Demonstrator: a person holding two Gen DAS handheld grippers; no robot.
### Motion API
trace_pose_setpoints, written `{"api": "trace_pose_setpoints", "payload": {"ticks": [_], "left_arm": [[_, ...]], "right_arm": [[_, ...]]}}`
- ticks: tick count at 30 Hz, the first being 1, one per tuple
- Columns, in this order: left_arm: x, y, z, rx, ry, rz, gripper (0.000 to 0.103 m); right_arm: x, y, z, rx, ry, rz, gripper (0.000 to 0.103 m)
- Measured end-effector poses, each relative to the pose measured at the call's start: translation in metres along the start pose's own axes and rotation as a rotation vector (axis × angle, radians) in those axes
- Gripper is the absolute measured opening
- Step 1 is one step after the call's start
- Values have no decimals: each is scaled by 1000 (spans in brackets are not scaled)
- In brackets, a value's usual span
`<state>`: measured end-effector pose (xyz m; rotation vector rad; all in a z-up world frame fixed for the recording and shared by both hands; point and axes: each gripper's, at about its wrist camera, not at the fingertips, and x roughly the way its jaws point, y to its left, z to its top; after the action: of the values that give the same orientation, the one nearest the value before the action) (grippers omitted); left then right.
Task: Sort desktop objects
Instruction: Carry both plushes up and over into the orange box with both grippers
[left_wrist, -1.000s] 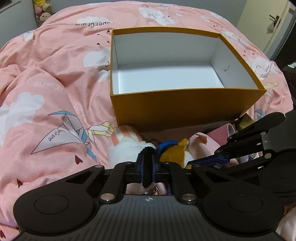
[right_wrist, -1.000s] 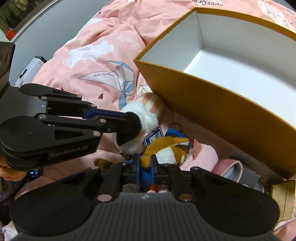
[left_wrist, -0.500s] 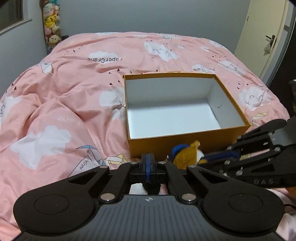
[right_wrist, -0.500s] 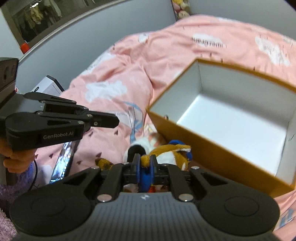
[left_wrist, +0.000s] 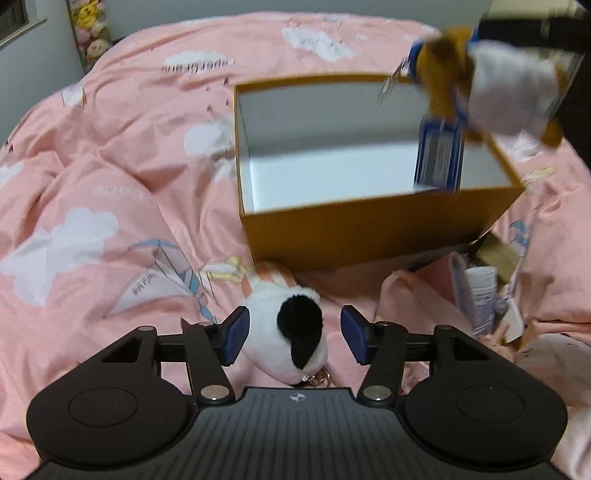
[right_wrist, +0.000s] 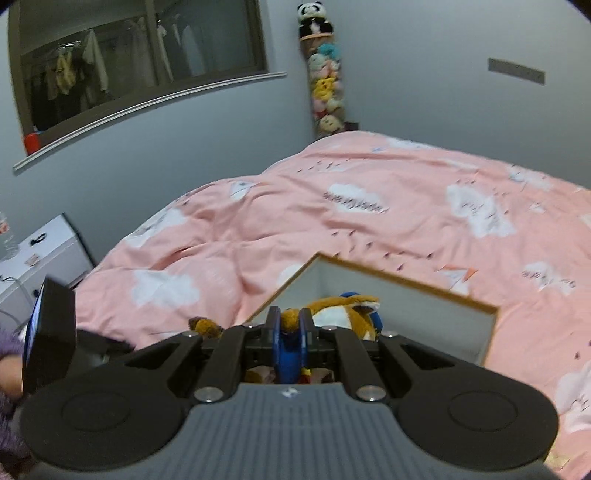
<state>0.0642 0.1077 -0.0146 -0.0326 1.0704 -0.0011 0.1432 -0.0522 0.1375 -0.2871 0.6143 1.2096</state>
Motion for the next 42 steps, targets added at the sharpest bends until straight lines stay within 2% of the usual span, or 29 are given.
{"api": "trace_pose_setpoints", "payload": {"ticks": [3, 7, 10, 13, 17, 21, 25, 31, 34, 38, 42], "left_arm": [[19, -2, -1, -50, 34, 33, 67], [41, -1, -3, -112, 66, 91, 67], [52, 7, -5, -178, 74, 84, 67], [52, 12, -9, -234, 52, 79, 62], [43, 3, -16, -240, 10, 115, 54], [23, -3, -17, -248, -39, 118, 52], [-8, -11, -13, -231, -109, 99, 52], [-59, -10, 3, -204, -223, -4, 52], [-83, -3, 25, -154, -286, -36, 52], [-95, 12, 66, -85, -301, -65, 52], [-85, 16, 108, 4, -267, -61, 52]], "right_arm": [[11, -11, 1, -1, 3, -29, 10], [37, -27, -6, 21, 53, -61, 10], [56, -35, -17, 32, 92, -66, 10], [71, -43, -26, 52, 130, -64, 10], [81, -52, -35, 72, 160, -67, 10], [85, -51, -38, 71, 169, -59, 10], [83, -48, -36, 58, 161, -54, 10], [75, -44, -31, 33, 135, -41, 10], [71, -43, -27, 14, 124, -32, 10], [69, -41, -21, -32, 110, -39, 10], [71, -42, -15, -81, 100, -40, 10]]}}
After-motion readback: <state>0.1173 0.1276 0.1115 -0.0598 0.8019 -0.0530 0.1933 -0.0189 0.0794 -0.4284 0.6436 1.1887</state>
